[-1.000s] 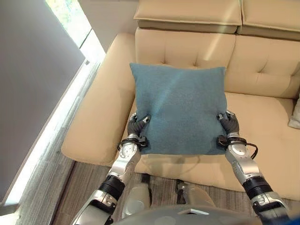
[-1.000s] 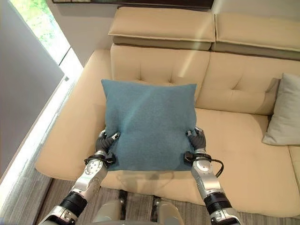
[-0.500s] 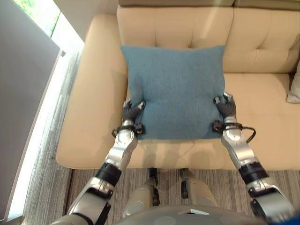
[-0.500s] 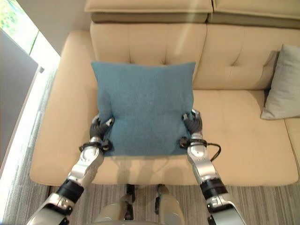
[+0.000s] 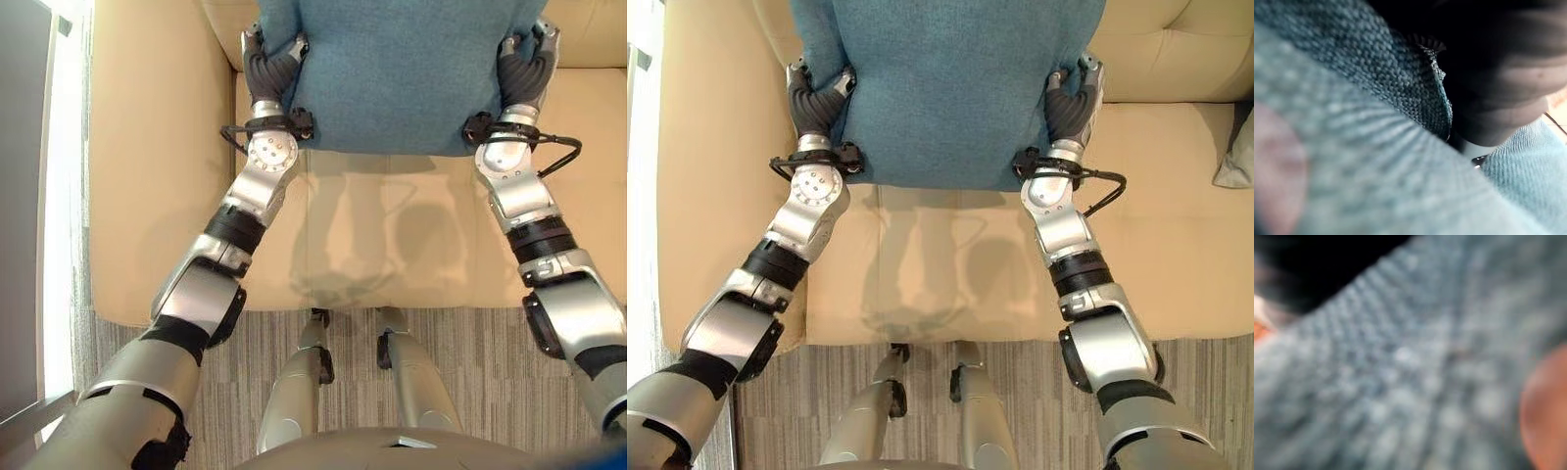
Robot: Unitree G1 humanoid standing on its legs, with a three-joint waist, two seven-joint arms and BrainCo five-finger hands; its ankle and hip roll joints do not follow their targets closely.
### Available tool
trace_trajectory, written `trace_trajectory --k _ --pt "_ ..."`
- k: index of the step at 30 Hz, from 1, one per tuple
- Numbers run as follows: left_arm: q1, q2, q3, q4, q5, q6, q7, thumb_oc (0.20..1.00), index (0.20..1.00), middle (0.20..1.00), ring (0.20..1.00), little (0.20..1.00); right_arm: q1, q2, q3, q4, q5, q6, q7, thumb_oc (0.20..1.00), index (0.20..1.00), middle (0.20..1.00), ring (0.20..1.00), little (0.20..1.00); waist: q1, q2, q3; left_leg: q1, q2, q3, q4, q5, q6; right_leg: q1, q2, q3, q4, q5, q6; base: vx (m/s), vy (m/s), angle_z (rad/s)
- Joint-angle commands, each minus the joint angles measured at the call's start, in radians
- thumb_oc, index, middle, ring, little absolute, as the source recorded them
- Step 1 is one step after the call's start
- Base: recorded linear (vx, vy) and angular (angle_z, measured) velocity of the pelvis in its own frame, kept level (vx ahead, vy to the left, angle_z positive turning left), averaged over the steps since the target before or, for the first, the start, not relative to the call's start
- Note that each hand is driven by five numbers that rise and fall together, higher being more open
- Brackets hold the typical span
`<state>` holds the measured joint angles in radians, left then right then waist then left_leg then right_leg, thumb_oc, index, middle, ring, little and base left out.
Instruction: Pick up all the scattered cushions and arrange them neatly on the sofa.
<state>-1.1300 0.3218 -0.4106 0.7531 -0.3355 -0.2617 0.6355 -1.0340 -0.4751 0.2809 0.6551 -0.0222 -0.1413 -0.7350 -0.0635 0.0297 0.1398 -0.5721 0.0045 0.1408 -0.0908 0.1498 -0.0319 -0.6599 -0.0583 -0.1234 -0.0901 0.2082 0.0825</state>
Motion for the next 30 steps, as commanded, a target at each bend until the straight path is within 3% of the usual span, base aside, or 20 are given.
trace_trajectory --k 1,2,5,10,11,12,13,17,23,26,30 --pt "-0.115 -0.032 -0.121 -0.015 0.1 -0.108 0.004 0.2 0.2 0.2 0.2 0.2 -0.133 0.061 0.075 -0.046 -0.109 -0.114 -0.051 0.2 0.2 0.2 0.2 0.2 0.001 -0.023 -0.106 -0.04 -0.001 -0.037 0.003 -0.023 -0.087 -0.06 -0.046 -0.061 0.003 0.03 0.171 0.02 -0.066 0.12" --pt "-0.223 -0.018 -0.171 0.15 0.049 -0.083 -0.05 0.2 0.2 0.2 0.2 0.2 -0.228 0.039 0.128 0.063 -0.079 -0.096 -0.053 0.2 0.2 0.2 0.2 0.2 0.0 -0.025 -0.113 -0.075 0.002 -0.042 0.003 -0.011 -0.091 -0.091 -0.046 -0.062 0.003 0.037 0.173 0.01 -0.058 0.06" --pt "-0.329 0.003 -0.223 0.295 0.036 -0.04 -0.122 0.2 0.2 0.2 0.2 0.2 -0.308 0.026 0.172 0.165 -0.032 -0.079 -0.032 0.2 0.2 0.2 0.2 0.2 -0.003 -0.021 -0.115 -0.107 0.002 -0.042 0.003 0.0 -0.094 -0.12 -0.045 -0.061 0.003 0.044 0.174 0.0 -0.055 0.03" --pt "-0.472 0.043 -0.248 0.464 -0.116 -0.003 -0.233 0.2 0.2 0.2 0.2 0.2 -0.442 0.01 0.291 0.374 0.119 -0.024 0.076 0.2 0.2 0.2 0.2 0.2 0.011 -0.007 -0.103 -0.169 0.0 -0.045 0.003 0.023 -0.102 -0.18 -0.043 -0.067 0.003 0.061 0.179 -0.01 -0.022 0.0" --pt "-0.486 0.054 -0.257 0.48 -0.137 0.002 -0.25 1.0 1.0 1.0 1.0 1.0 -0.458 0.013 0.312 0.4 0.152 -0.019 0.103 0.291 0.291 0.291 0.291 0.291 0.013 -0.006 -0.102 -0.177 -0.001 -0.045 0.003 0.026 -0.103 -0.189 -0.042 -0.066 0.003 0.063 0.179 -0.01 -0.033 -0.01" --pt "-0.499 0.069 -0.277 0.498 -0.135 0.018 -0.273 1.0 1.0 1.0 1.0 1.0 -0.472 -0.003 0.338 0.42 0.166 -0.016 0.13 0.558 0.558 0.558 0.558 0.558 0.014 -0.006 -0.102 -0.188 -0.001 -0.046 0.003 0.031 -0.103 -0.198 -0.042 -0.067 0.003 0.067 0.179 -0.01 -0.031 0.0" --pt "-0.517 0.093 -0.298 0.503 -0.134 0.027 -0.288 1.0 1.0 1.0 1.0 1.0 -0.495 -0.029 0.377 0.436 0.186 -0.008 0.158 1.0 1.0 1.0 1.0 1.0 0.019 -0.002 -0.099 -0.199 0.0 -0.047 0.003 0.034 -0.104 -0.21 -0.042 -0.067 0.003 0.069 0.179 -0.01 -0.039 0.0" --pt "-0.49 0.101 -0.276 0.485 -0.176 0.025 -0.301 1.0 1.0 1.0 1.0 1.0 -0.482 -0.052 0.406 0.442 0.217 -0.002 0.191 1.0 1.0 1.0 1.0 1.0 0.023 0.004 -0.096 -0.216 0.001 -0.047 0.003 0.041 -0.109 -0.226 -0.04 -0.069 0.003 0.07 0.179 0.0 -0.027 0.05" --pt "-0.298 0.068 -0.195 0.493 -0.219 0.033 -0.335 1.0 1.0 1.0 1.0 1.0 -0.409 -0.05 0.401 0.46 0.232 0.004 0.213 1.0 1.0 1.0 1.0 1.0 0.018 0.005 -0.09 -0.203 0.003 -0.052 0.003 0.043 -0.111 -0.218 -0.038 -0.068 0.003 0.067 0.176 0.0 0.0 0.0" --pt "-0.228 0.086 -0.152 0.487 -0.225 0.036 -0.334 1.0 1.0 1.0 1.0 1.0 -0.371 -0.071 0.37 0.44 0.233 0.0 0.204 1.0 1.0 1.0 1.0 1.0 0.013 -0.001 -0.089 -0.193 0.005 -0.054 0.003 0.04 -0.114 -0.209 -0.038 -0.072 0.003 0.063 0.175 0.0 -0.007 0.01" --pt "-0.164 0.173 -0.101 0.479 -0.21 0.04 -0.325 1.0 1.0 1.0 1.0 1.0 -0.298 -0.117 0.308 0.389 0.236 -0.008 0.188 1.0 1.0 1.0 1.0 1.0 0.016 -0.003 -0.087 -0.169 0.005 -0.057 0.003 0.033 -0.115 -0.186 -0.039 -0.079 0.003 0.056 0.174 0.0 -0.006 0.01"
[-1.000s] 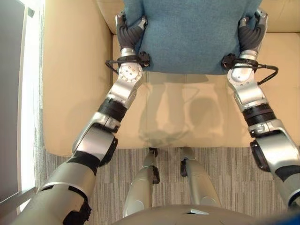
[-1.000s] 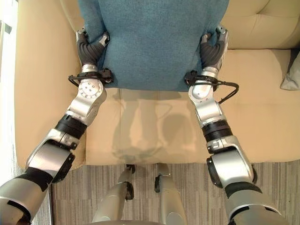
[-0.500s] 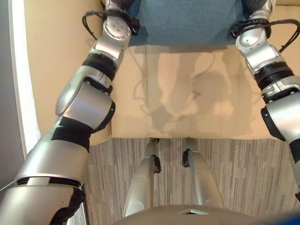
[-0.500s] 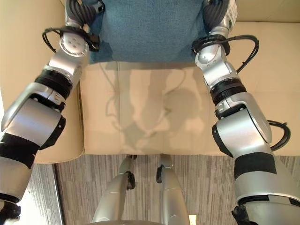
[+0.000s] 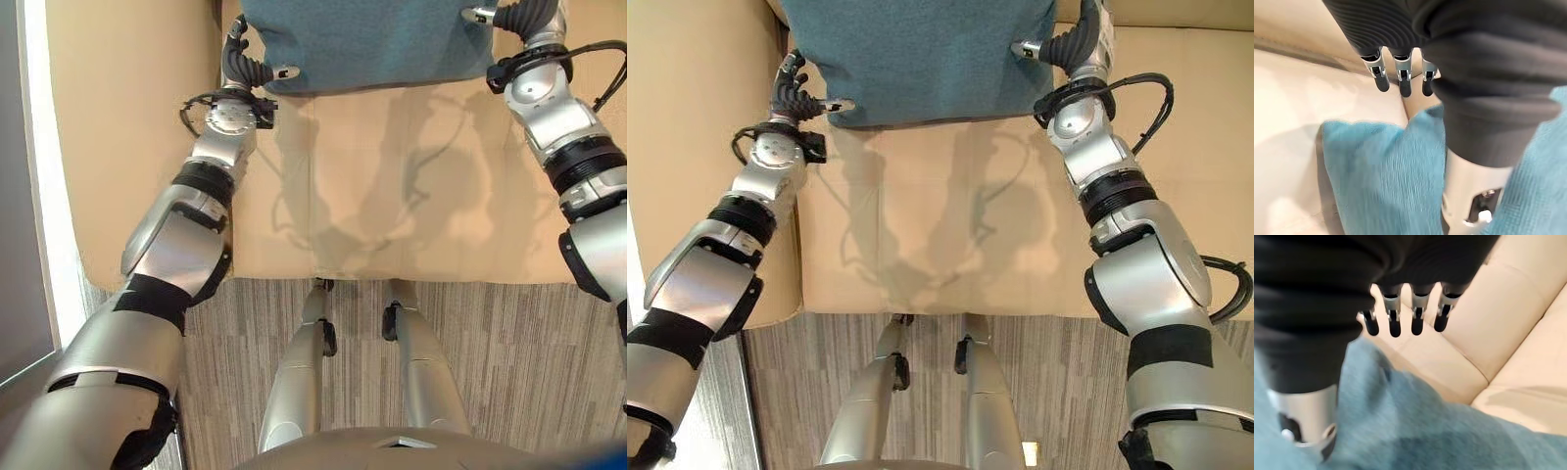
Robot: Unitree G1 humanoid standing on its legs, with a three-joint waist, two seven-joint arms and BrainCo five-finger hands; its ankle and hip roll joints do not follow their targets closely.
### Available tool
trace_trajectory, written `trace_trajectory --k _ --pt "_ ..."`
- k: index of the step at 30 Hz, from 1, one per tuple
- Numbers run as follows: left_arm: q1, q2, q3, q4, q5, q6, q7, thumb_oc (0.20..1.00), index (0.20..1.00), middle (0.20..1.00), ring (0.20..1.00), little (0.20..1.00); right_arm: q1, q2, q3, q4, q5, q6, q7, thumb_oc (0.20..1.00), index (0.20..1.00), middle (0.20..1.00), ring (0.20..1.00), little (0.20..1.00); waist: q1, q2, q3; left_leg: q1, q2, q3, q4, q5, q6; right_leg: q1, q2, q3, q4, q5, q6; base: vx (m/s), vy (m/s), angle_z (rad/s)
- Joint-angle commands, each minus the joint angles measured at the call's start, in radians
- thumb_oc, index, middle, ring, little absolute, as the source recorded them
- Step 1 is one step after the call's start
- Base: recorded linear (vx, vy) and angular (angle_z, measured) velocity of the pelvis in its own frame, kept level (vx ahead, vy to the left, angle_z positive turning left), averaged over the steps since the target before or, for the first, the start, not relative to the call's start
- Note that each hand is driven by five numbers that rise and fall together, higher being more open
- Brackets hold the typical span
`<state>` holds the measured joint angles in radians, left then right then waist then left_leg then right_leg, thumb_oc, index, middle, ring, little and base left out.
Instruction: Pick up all the scattered cushions and arrange them neatly on the sofa.
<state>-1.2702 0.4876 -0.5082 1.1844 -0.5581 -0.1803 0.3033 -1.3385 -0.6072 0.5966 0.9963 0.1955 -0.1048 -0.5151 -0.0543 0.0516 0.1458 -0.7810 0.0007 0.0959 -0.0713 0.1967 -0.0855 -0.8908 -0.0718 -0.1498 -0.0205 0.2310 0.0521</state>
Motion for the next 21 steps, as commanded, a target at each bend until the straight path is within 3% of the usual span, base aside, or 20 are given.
trace_trajectory --k 1,2,5,7,8,9,10,13,18,21 --pt "-0.003 0.046 0.026 0.039 0.014 -0.045 0.015 1.0 1.0 1.0 1.0 1.0 0.045 -0.004 -0.04 0.023 0.015 -0.046 -0.038 1.0 1.0 1.0 1.0 1.0 0.007 -0.025 -0.093 0.056 0.01 -0.014 -0.016 -0.018 -0.062 0.062 -0.025 -0.056 -0.067 0.03 0.204 0.02 -0.032 -0.04" --pt "0.034 0.081 0.057 0.016 0.018 -0.055 0.025 1.0 1.0 1.0 1.0 1.0 0.1 -0.021 -0.081 -0.008 0.012 -0.049 -0.043 1.0 1.0 1.0 1.0 1.0 0.01 -0.025 -0.094 0.081 0.01 -0.014 -0.016 -0.024 -0.062 0.087 -0.025 -0.059 -0.067 0.025 0.202 0.03 -0.029 -0.05" --pt "0.353 0.15 0.162 -0.283 0.163 -0.097 0.073 1.0 1.0 1.0 1.0 1.0 0.478 -0.022 -0.296 -0.227 -0.012 -0.06 0.002 1.0 1.0 1.0 1.0 1.0 0.01 -0.04 -0.088 0.234 0.006 -0.007 -0.016 -0.067 -0.057 0.249 -0.035 -0.08 -0.067 -0.004 0.2 0.07 -0.003 0.1" --pt "0.664 0.07 0.264 -0.513 0.243 -0.103 0.068 1.0 1.0 1.0 1.0 1.0 0.804 0.043 -0.438 -0.348 -0.066 -0.064 0.057 1.0 1.0 1.0 1.0 1.0 0.01 -0.056 -0.093 0.351 0.002 0.006 -0.016 -0.104 -0.044 0.38 -0.041 -0.093 -0.067 -0.034 0.193 0.15 0.036 0.25" --pt "0.899 0.017 0.342 -0.649 0.287 -0.094 0.031 1.0 1.0 1.0 1.0 1.0 1.008 0.085 -0.525 -0.404 -0.115 -0.066 0.119 1.0 1.0 1.0 1.0 1.0 0.013 -0.068 -0.1 0.437 0.004 0.018 -0.016 -0.126 -0.033 0.471 -0.044 -0.1 -0.067 -0.056 0.189 0.19 0.07 0.18" --pt "1.026 -0.011 0.383 -0.67 0.306 -0.083 -0.001 1.0 1.0 1.0 1.0 1.0 1.106 0.104 -0.564 -0.42 -0.146 -0.065 0.153 1.0 1.0 1.0 1.0 1.0 0.014 -0.075 -0.109 0.479 0.005 0.022 -0.016 -0.132 -0.024 0.513 -0.052 -0.1 -0.067 -0.065 0.185 0.19 0.092 0.26" --pt "1.15 -0.037 0.403 -0.662 0.33 -0.06 -0.048 1.0 1.0 1.0 1.0 1.0 1.196 0.12 -0.584 -0.41 -0.186 -0.054 0.182 1.0 1.0 1.0 1.0 1.0 0.017 -0.078 -0.113 0.531 0.01 0.028 -0.016 -0.142 -0.02 0.57 -0.055 -0.103 -0.067 -0.081 0.182 0.11 0.075 0.1" --pt "1.256 -0.075 0.408 -0.566 0.367 -0.028 -0.095 1.0 1.0 1.0 1.0 1.0 1.27 0.152 -0.57 -0.354 -0.217 -0.05 0.221 1.0 1.0 1.0 1.0 1.0 0.023 -0.081 -0.12 0.597 0.012 0.038 -0.016 -0.157 -0.009 0.637 -0.057 -0.102 -0.067 -0.095 0.175 0.06 0.065 -0.03" --pt "1.287 -0.193 0.382 -0.14 0.484 0.015 -0.15 1.0 1.0 1.0 1.0 1.0 1.279 0.226 -0.43 -0.006 -0.3 -0.028 0.29 1.0 1.0 1.0 1.0 1.0 0.051 -0.09 -0.135 0.73 0.003 0.071 -0.012 -0.195 0.009 0.761 -0.059 -0.101 -0.067 -0.119 0.168 -0.05 0.116 -0.13" --pt "1.288 -0.215 0.4 -0.029 0.513 0.029 -0.156 1.0 1.0 1.0 1.0 1.0 1.285 0.251 -0.413 0.12 -0.316 -0.014 0.3 1.0 1.0 1.0 1.0 1.0 0.063 -0.096 -0.138 0.752 -0.007 0.072 -0.005 -0.209 0.02 0.779 -0.066 -0.095 -0.067 -0.115 0.168 -0.08 0.095 -0.28"
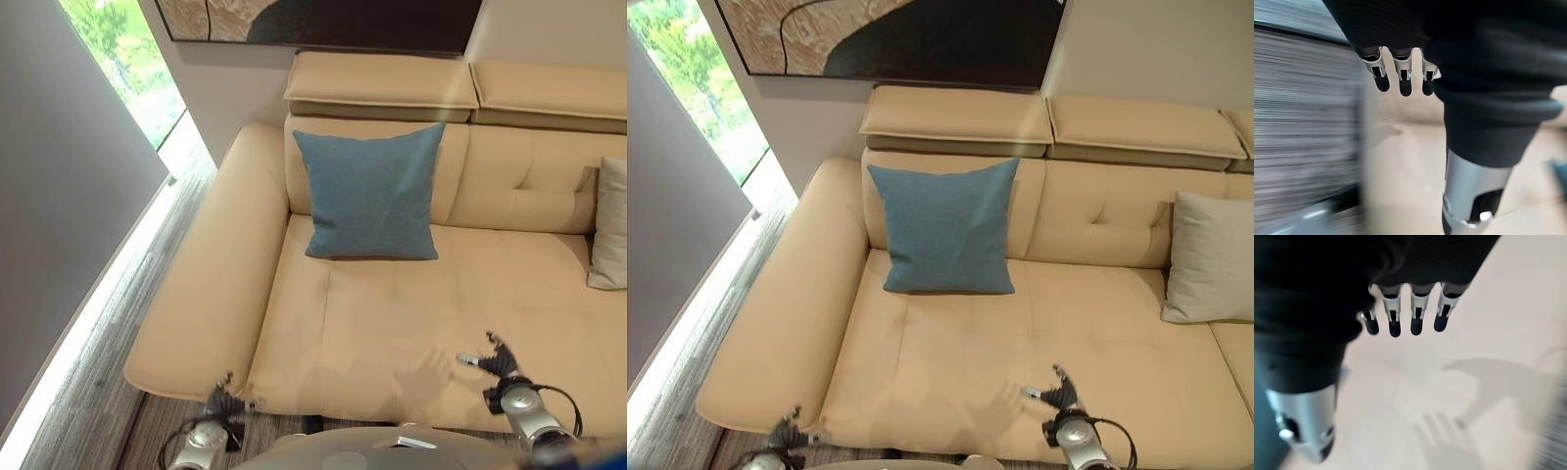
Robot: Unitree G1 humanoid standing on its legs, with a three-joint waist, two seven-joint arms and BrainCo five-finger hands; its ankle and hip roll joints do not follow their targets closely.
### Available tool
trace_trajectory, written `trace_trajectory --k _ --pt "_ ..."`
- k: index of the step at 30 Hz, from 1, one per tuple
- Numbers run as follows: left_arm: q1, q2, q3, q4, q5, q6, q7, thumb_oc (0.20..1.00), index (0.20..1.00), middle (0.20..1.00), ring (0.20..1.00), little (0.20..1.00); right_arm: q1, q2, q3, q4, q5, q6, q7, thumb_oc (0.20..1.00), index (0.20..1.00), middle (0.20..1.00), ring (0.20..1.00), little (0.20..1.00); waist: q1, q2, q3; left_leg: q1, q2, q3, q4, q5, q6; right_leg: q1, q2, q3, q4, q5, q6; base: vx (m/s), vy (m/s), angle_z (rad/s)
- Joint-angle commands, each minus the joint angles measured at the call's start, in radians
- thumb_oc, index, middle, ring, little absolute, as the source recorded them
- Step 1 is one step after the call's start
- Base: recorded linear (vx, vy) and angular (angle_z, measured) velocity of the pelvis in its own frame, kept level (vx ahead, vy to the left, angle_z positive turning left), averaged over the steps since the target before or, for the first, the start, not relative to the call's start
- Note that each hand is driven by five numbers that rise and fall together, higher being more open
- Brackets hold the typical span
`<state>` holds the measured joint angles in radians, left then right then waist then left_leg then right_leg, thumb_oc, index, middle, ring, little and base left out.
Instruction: Pick up all the scattered cushions and arrange them neatly on the sofa.
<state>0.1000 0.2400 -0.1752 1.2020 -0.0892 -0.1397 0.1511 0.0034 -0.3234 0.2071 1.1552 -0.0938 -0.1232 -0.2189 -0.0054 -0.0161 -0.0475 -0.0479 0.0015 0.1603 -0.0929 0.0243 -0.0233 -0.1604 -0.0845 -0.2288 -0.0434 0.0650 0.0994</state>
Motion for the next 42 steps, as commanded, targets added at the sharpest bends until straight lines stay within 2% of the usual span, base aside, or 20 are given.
trace_trajectory --k 1,4,6,8,9,10,12,13,14,15,16,18,20,23,25,27,28,31,35,42 --pt "-0.083 0.03 0.07 -0.027 0.051 -0.011 -0.005 1.0 1.0 1.0 1.0 1.0 -0.056 -0.028 -0.024 -0.012 -0.027 0.007 0.005 1.0 1.0 1.0 1.0 1.0 0.018 -0.03 0.055 0.023 -0.011 0.005 0.018 -0.039 -0.04 0.052 -0.054 -0.015 -0.044 0.052 0.122 -0.06 0.07 -0.11" --pt "-0.085 0.024 0.066 0.022 0.077 -0.005 -0.013 1.0 1.0 1.0 1.0 1.0 -0.051 -0.021 -0.018 0.052 -0.047 0.023 0.008 1.0 1.0 1.0 1.0 1.0 0.03 -0.035 0.062 0.023 -0.024 -0.012 0.033 -0.051 -0.027 0.052 -0.061 -0.005 -0.039 0.063 0.124 -0.11 0.087 -0.18" --pt "-0.093 0.023 0.074 0.044 0.076 0.003 -0.011 1.0 1.0 1.0 1.0 1.0 -0.055 -0.015 -0.025 0.084 -0.041 0.034 0.004 1.0 1.0 1.0 1.0 1.0 0.037 -0.036 0.081 0.014 -0.036 -0.027 0.046 -0.052 -0.015 0.026 -0.074 0.003 0.008 0.07 0.126 -0.22 0.097 -0.22" --pt "-0.101 0.03 0.073 0.046 0.068 0.003 -0.007 1.0 1.0 1.0 1.0 1.0 -0.064 -0.012 -0.022 0.091 -0.038 0.045 0.003 1.0 1.0 1.0 1.0 1.0 0.038 -0.03 0.109 0.003 -0.029 -0.03 0.05 -0.039 -0.003 -0.029 -0.082 0.016 0.099 0.059 0.124 -0.26 0.059 -0.29" --pt "-0.106 0.034 0.067 0.045 0.07 0.004 -0.005 1.0 1.0 1.0 1.0 1.0 -0.064 -0.009 -0.022 0.094 -0.031 0.044 0.002 1.0 1.0 1.0 1.0 1.0 0.039 -0.028 0.115 -0.008 -0.027 -0.034 0.055 -0.034 0.001 -0.035 -0.079 0.028 0.13 0.038 0.116 -0.3 0.049 -0.33" --pt "-0.113 0.038 0.058 0.042 0.073 0.007 -0.007 1.0 1.0 1.0 1.0 1.0 -0.061 -0.007 -0.022 0.109 -0.023 0.046 0.005 1.0 1.0 1.0 1.0 1.0 0.045 -0.022 0.116 -0.029 -0.023 -0.037 0.066 -0.022 0.01 -0.017 -0.066 0.041 0.205 -0.024 0.1 -0.28 0.038 -0.11" --pt "-0.115 0.042 0.059 0.045 0.07 0.014 -0.008 1.0 1.0 1.0 1.0 1.0 -0.054 0.001 -0.025 0.124 -0.014 0.045 0.011 1.0 1.0 1.0 1.0 1.0 0.06 -0.021 0.096 -0.06 -0.015 -0.038 0.07 -0.008 0.017 0.025 -0.046 0.062 0.291 -0.082 0.086 -0.21 -0.015 0.09" --pt "-0.115 0.042 0.059 0.045 0.07 0.014 -0.008 1.0 1.0 1.0 1.0 1.0 -0.053 0.001 -0.025 0.124 -0.014 0.045 0.011 1.0 1.0 1.0 1.0 1.0 0.06 -0.021 0.096 -0.061 -0.016 -0.037 0.071 -0.008 0.017 0.024 -0.047 0.062 0.292 -0.082 0.086 -0.2 -0.148 -0.08" --pt "-0.115 0.045 0.063 0.039 0.064 0.016 -0.002 1.0 1.0 1.0 1.0 1.0 -0.055 0.004 -0.037 0.116 0.002 0.044 0.009 1.0 1.0 1.0 1.0 1.0 0.09 -0.038 0.07 -0.108 -0.019 -0.036 0.082 0.003 0.015 0.102 -0.036 0.074 0.267 -0.098 0.094 -0.12 -0.12 -0.09" --pt "-0.115 0.045 0.063 0.039 0.064 0.016 -0.002 1.0 1.0 1.0 1.0 1.0 -0.054 0.005 -0.038 0.116 0.002 0.044 0.009 1.0 1.0 1.0 1.0 1.0 0.09 -0.039 0.071 -0.107 -0.019 -0.036 0.083 0.003 0.015 0.104 -0.036 0.074 0.265 -0.097 0.094 -0.25 -0.223 -0.01" --pt "-0.118 0.041 0.061 0.039 0.059 0.014 0.005 1.0 1.0 1.0 1.0 1.0 -0.059 0.003 -0.037 0.108 0.006 0.046 0.004 1.0 1.0 1.0 1.0 1.0 0.109 -0.054 0.066 -0.15 -0.02 -0.029 0.093 0.024 0.001 0.147 -0.032 0.056 0.176 -0.119 0.093 -0.18 -0.159 -0.2" --pt "-0.124 0.036 0.054 0.04 0.053 0.012 0.012 1.0 1.0 1.0 1.0 1.0 -0.071 -0.001 -0.036 0.103 0.02 0.044 -0.005 1.0 1.0 1.0 1.0 1.0 0.11 -0.062 0.066 -0.193 -0.012 -0.036 0.102 0.053 -0.015 0.154 -0.007 0.074 0.094 -0.131 0.082 -0.22 -0.196 -0.19" --pt "-0.138 0.029 0.048 0.043 0.045 0.016 0.021 1.0 1.0 1.0 1.0 1.0 -0.076 -0.006 -0.036 0.1 0.037 0.043 -0.014 1.0 1.0 1.0 1.0 1.0 0.101 -0.054 0.083 -0.245 0.001 -0.055 0.12 0.095 -0.04 0.141 0.027 0.088 0.062 -0.141 0.062 -0.25 -0.174 0.08" --pt "-0.163 0.019 0.024 0.038 0.036 0.013 0.03 1.0 1.0 1.0 1.0 1.0 -0.08 -0.015 -0.033 0.113 0.048 0.042 -0.031 1.0 1.0 1.0 1.0 1.0 0.091 -0.033 0.128 -0.305 0.016 -0.085 0.158 0.13 -0.07 0.12 0.053 0.053 0.048 -0.118 0.046 -0.25 -0.121 0.62" --pt "-0.166 0.015 0.022 0.045 0.035 0.014 0.027 1.0 1.0 1.0 1.0 1.0 -0.076 -0.014 -0.032 0.119 0.05 0.041 -0.03 1.0 1.0 1.0 1.0 1.0 0.082 -0.038 0.133 -0.288 0.003 -0.115 0.189 0.085 -0.059 0.11 0.044 0.036 0.048 -0.098 0.042 -0.24 -0.051 0.62" --pt "-0.161 0.004 0.034 0.056 0.043 0.019 0.025 1.0 1.0 1.0 1.0 1.0 -0.059 -0.007 -0.038 0.137 0.043 0.04 -0.026 1.0 1.0 1.0 1.0 1.0 0.058 -0.067 0.128 -0.224 -0.009 -0.147 0.289 -0.045 -0.048 0.092 0.0 0.018 0.038 -0.062 0.044 -0.17 0.06 0.5" --pt "-0.159 0.0 0.034 0.058 0.044 0.02 0.025 1.0 1.0 1.0 1.0 1.0 -0.057 -0.004 -0.036 0.139 0.04 0.039 -0.026 1.0 1.0 1.0 1.0 1.0 0.049 -0.069 0.122 -0.208 -0.003 -0.149 0.295 -0.057 -0.049 0.083 -0.008 0.015 0.036 -0.058 0.046 -0.06 0.091 0.45" --pt "-0.155 -0.008 0.02 0.052 0.051 0.024 0.026 1.0 1.0 1.0 1.0 1.0 -0.043 0.004 -0.039 0.157 0.037 0.049 -0.016 1.0 1.0 1.0 1.0 1.0 0.033 -0.054 0.104 -0.151 0.032 -0.131 0.219 -0.049 -0.059 0.084 -0.004 0.002 0.021 -0.044 0.057 0.03 0.116 0.37" --pt "-0.158 -0.003 0.015 0.048 0.062 0.026 0.024 1.0 1.0 1.0 1.0 1.0 -0.04 0.019 -0.045 0.166 0.043 0.052 -0.01 1.0 1.0 1.0 1.0 1.0 0.023 -0.056 0.086 -0.1 0.015 -0.114 0.139 -0.047 -0.057 0.084 -0.018 0.01 0.01 -0.027 0.069 0.03 0.135 0.02" --pt "-0.154 0.011 0.024 0.059 0.075 0.032 0.016 1.0 1.0 1.0 1.0 1.0 -0.037 0.031 -0.045 0.168 0.044 0.059 -0.001 1.0 1.0 1.0 1.0 1.0 0.021 -0.061 0.062 -0.042 0.004 -0.079 0.079 -0.046 -0.045 0.088 -0.031 0.028 0.01 -0.012 0.086 0.0 0.077 -0.24"
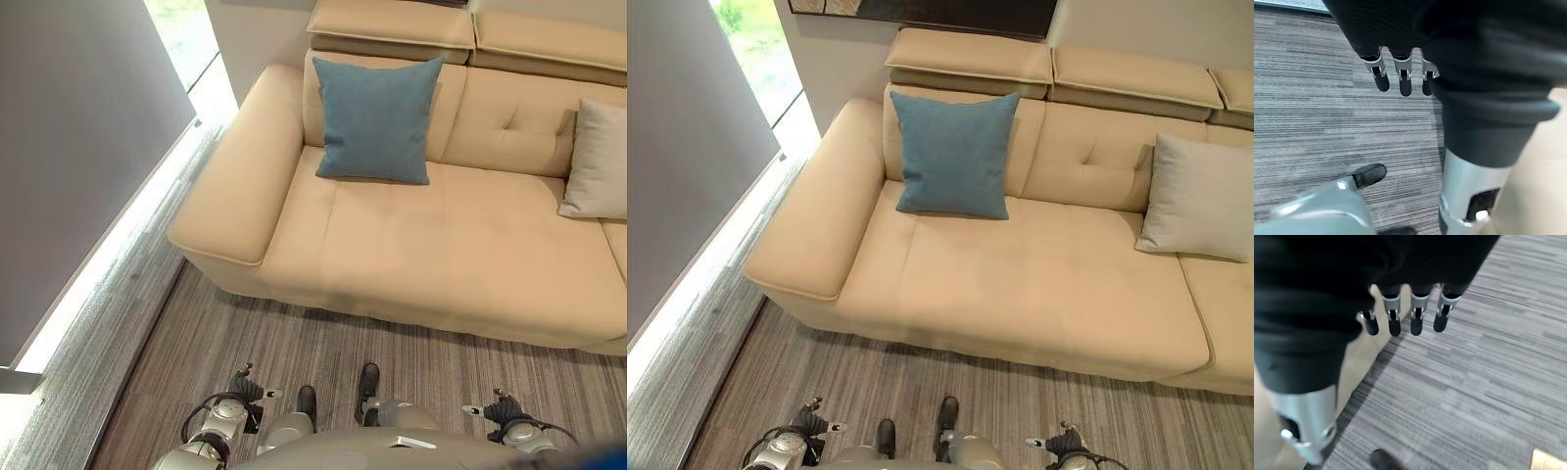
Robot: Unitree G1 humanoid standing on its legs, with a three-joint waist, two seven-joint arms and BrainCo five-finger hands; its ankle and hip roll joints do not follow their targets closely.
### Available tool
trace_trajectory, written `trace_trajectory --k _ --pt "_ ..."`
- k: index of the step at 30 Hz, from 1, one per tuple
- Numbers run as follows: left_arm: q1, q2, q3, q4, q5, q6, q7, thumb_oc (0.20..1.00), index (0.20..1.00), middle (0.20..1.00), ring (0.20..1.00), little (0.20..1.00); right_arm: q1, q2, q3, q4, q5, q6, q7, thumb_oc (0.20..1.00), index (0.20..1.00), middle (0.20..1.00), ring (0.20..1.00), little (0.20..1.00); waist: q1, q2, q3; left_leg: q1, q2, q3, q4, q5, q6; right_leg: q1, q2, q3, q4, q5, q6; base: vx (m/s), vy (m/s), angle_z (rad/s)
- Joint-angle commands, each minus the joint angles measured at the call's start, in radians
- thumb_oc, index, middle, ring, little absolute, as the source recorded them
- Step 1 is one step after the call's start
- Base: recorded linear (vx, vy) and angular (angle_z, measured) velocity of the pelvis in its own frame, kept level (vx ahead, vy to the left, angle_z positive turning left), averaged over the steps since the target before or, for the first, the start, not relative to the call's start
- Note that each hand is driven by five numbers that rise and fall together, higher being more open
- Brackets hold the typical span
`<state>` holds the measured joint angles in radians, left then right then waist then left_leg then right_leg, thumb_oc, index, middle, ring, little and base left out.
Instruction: Pick up all the scattered cushions and arrange them neatly on the sofa.
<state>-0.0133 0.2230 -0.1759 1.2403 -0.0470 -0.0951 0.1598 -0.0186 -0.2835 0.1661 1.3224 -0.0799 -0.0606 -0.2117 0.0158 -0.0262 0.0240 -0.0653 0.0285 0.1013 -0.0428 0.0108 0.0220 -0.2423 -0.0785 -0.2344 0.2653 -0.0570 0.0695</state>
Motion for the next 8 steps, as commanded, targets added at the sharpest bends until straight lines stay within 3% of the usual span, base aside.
trace_trajectory --k 1,8 --pt "-0.04 0.028 0.025 0.021 0.033 -0.012 0.006 1.0 1.0 1.0 1.0 1.0 -0.015 -0.009 -0.003 0.0 0.029 -0.004 -0.009 1.0 1.0 1.0 1.0 1.0 0.0 -0.05 -0.009 -0.018 -0.024 -0.018 0.021 -0.03 -0.09 0.171 -0.037 0.035 -0.3 0.112 0.117 -0.03 0.035 -0.15" --pt "-0.049 0.022 0.009 0.033 0.043 -0.014 -0.003 1.0 1.0 1.0 1.0 1.0 -0.015 -0.003 0.0 0.008 0.019 0.005 -0.01 1.0 1.0 1.0 1.0 1.0 -0.009 -0.039 -0.009 0.006 -0.033 0.004 -0.034 -0.003 -0.088 0.16 -0.049 0.04 -0.323 0.142 0.137 -0.03 0.048 -0.09"
